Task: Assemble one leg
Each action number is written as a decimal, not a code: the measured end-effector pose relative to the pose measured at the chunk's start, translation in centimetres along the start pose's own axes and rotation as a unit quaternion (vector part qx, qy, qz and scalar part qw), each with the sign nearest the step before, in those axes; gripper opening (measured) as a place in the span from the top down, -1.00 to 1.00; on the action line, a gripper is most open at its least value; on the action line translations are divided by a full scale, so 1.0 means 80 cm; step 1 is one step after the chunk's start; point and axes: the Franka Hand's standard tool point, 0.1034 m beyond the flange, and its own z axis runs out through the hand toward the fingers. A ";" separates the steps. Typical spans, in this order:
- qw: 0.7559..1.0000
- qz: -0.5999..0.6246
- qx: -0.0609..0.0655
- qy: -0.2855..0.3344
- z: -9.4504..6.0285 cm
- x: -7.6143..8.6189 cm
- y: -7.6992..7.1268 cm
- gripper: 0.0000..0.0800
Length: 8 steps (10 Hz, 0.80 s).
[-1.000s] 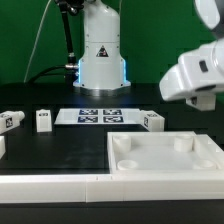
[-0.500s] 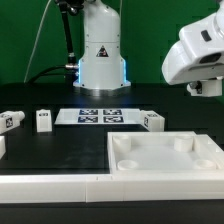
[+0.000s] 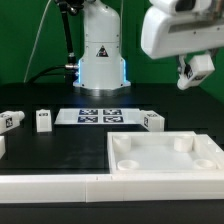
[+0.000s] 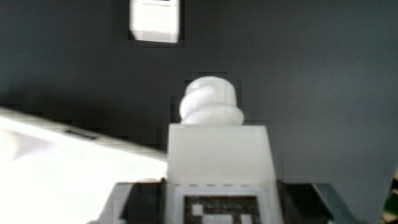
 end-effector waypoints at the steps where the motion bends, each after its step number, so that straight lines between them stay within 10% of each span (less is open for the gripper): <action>1: 0.997 0.000 -0.010 0.076 0.003 0.015 0.002 0.28; 6: 0.963 -0.016 -0.035 0.266 0.025 0.031 0.027 0.28; 8: 0.960 -0.008 -0.029 0.279 0.010 0.075 0.040 0.28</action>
Offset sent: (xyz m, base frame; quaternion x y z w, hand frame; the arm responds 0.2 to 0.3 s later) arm 0.0000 0.0000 0.0000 0.0000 0.2377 0.0000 0.9713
